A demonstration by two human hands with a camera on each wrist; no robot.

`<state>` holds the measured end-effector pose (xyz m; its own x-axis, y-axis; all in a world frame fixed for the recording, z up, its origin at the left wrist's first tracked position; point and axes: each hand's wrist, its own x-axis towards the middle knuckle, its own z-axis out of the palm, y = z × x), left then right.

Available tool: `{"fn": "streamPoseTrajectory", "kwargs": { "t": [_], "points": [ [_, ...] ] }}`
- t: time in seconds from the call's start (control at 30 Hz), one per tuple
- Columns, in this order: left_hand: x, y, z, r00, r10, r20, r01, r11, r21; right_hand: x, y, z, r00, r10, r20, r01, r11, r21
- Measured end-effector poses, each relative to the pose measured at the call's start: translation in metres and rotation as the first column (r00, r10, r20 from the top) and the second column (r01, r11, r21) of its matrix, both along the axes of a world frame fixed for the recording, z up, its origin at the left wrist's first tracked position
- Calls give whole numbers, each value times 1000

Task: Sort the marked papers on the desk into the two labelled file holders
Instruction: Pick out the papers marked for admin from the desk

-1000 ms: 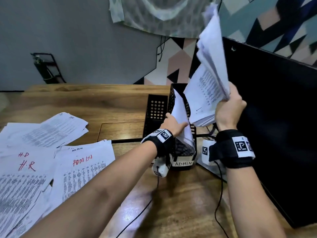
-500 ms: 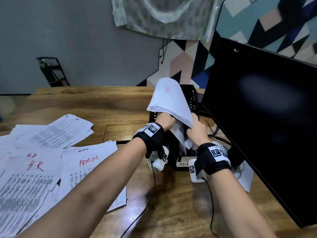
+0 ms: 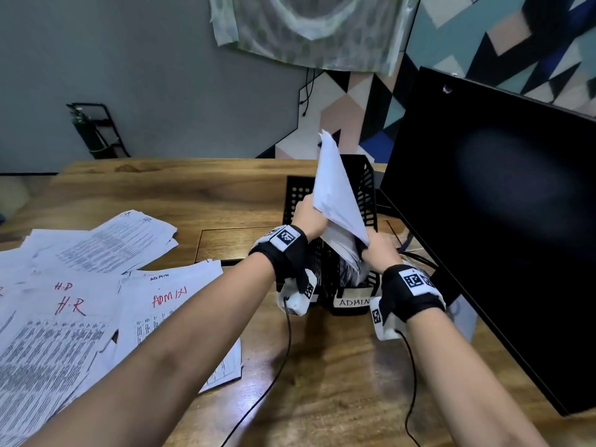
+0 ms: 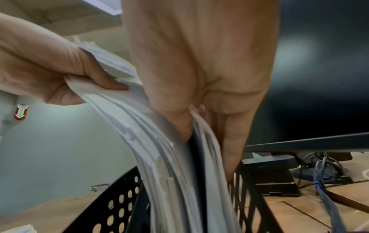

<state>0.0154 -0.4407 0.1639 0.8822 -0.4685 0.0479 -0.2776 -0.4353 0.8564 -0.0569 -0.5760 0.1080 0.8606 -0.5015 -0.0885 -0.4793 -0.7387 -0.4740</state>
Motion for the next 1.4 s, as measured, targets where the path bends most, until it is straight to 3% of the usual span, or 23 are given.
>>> {"fn": "streamPoseTrajectory", "kwargs": {
  "t": [0.13, 0.23, 0.3, 0.37, 0.43, 0.5, 0.53, 0.57, 0.67, 0.73, 0.83, 0.93, 1.07, 1.13, 1.23, 1.33, 1.4],
  "points": [
    [5, -3, -5, 1000, -11, 29, 12, 999, -47, -6, 4, -5, 996, -84, 4, 84, 996, 12],
    [7, -3, -9, 1000, -23, 12, 24, 997, -70, -14, 11, -3, 985, -56, -164, 63, 997, 38],
    [9, 0, -16, 996, -82, -42, 78, 994, -80, -16, 15, 4, 989, -95, -114, 105, 991, 84],
    [6, 0, -20, 973, -168, -159, 146, 979, -142, -22, 18, 11, 980, -182, 79, 176, 981, 77],
    [7, 13, -25, 951, -184, -249, 120, 961, -251, -21, 37, 16, 888, -232, 397, 236, 971, 40],
    [13, 39, -38, 954, -84, -288, 0, 960, -281, -17, 72, 17, 696, -127, 707, 172, 985, 7],
    [17, 55, -49, 967, -17, -253, -49, 966, -252, -14, 90, 13, 635, -39, 771, 104, 994, -35],
    [22, 74, -63, 977, 47, -207, -88, 977, -194, -10, 107, 3, 620, 54, 782, 14, 997, -79],
    [34, 150, -113, 948, 279, -151, -272, 960, 66, 4, 157, -44, 751, 232, 618, -260, 965, -47],
    [34, 204, -140, 863, 490, -121, -441, 849, 291, 11, 180, -76, 863, 306, 403, -352, 935, 43],
    [23, 280, -169, 674, 719, -169, -561, 648, 516, 26, 211, -118, 940, 339, 24, -337, 919, 206],
    [19, 320, -188, 593, 752, -289, -562, 643, 520, 40, 235, -133, 969, 216, -118, -171, 936, 307],
    [31, 330, -199, 711, 583, -394, -489, 812, 318, 55, 263, -139, 997, 12, -75, 22, 896, 444],
    [36, 330, -202, 778, 514, -362, -433, 856, 284, 58, 270, -144, 990, -117, -79, 141, 840, 525],
    [41, 332, -206, 795, 436, -422, -354, 898, 260, 55, 267, -154, 959, -283, -23, 240, 766, 597],
    [44, 332, -203, 813, 368, -451, -256, 922, 292, 41, 257, -170, 954, -300, -14, 220, 665, 713],
    [42, 328, -195, 842, 389, -374, -289, 911, 296, 31, 253, -177, 976, -214, -29, 164, 644, 747]
  ]
}}
